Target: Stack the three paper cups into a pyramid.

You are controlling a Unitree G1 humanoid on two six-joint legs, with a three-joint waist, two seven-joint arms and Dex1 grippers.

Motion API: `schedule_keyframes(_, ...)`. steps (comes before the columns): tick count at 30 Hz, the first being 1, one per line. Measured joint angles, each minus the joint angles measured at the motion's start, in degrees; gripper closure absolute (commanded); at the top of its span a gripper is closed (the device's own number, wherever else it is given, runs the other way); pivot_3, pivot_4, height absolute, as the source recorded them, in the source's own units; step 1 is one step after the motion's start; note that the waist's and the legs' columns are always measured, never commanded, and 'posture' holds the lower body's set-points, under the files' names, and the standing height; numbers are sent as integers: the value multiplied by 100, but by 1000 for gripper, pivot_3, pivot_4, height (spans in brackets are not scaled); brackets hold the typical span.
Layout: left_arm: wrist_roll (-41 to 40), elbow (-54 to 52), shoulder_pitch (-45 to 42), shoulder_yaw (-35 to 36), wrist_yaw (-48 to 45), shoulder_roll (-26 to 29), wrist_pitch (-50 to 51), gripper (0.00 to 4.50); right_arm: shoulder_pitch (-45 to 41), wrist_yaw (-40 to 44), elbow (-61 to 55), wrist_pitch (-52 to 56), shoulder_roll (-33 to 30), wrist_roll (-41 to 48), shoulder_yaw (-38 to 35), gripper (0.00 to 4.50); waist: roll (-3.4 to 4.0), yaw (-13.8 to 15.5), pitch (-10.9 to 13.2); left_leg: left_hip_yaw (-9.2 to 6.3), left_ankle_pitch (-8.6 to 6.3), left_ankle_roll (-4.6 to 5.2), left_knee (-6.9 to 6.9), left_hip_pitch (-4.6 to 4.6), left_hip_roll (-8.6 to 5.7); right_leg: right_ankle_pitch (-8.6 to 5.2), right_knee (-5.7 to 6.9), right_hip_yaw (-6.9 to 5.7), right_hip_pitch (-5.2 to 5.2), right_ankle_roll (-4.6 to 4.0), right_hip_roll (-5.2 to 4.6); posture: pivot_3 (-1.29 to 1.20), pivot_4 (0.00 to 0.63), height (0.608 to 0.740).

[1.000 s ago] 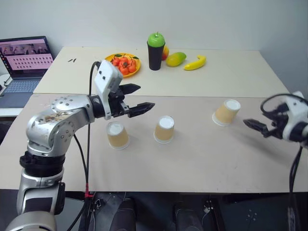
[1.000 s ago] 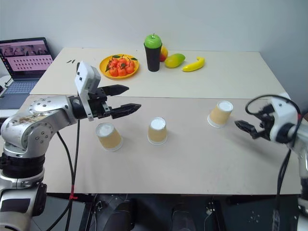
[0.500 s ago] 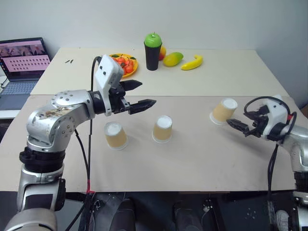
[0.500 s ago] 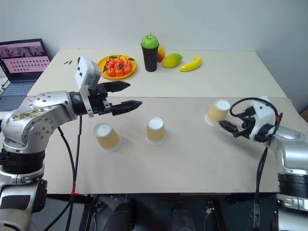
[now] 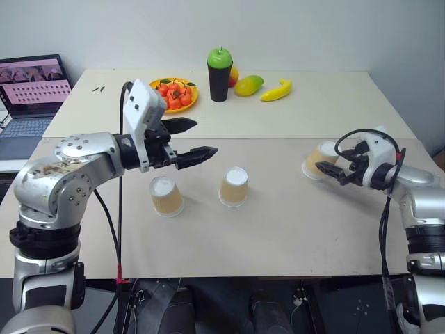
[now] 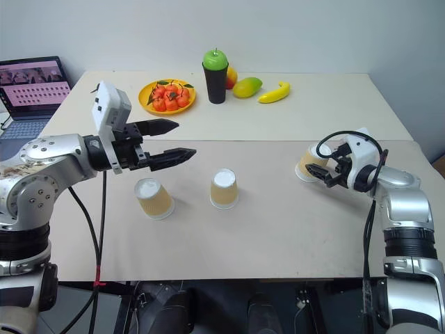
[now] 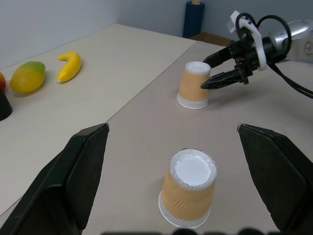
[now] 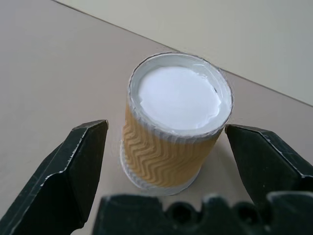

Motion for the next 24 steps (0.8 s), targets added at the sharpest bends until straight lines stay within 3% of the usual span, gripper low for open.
schedule_keyframes(7,-68,-125,32,27,123,40,124,0,-373,15,705,-483,165,-173,171,12,0,0,0,0,0,0,-2,0,0,0,0,-1,0,-1,0,0,150,735)
schedule_keyframes(13,-168,-241,82,95,219,117,203,0,-500,73,1068,-774,196,-276,184,1661,0,0,0,0,0,0,-3,0,0,0,0,0,0,-1,0,0,150,735)
schedule_keyframes(18,-183,-241,129,100,246,118,214,0,-478,192,888,-714,194,-276,186,1661,1,2,0,0,0,-1,-2,0,0,1,1,-1,-1,-1,0,0,150,735)
schedule_keyframes(24,-157,-207,173,31,223,96,152,0,-201,615,-565,-4,142,-80,251,1661,1,-4,0,0,0,-1,-6,0,0,0,1,-1,-2,-1,0,0,150,735)
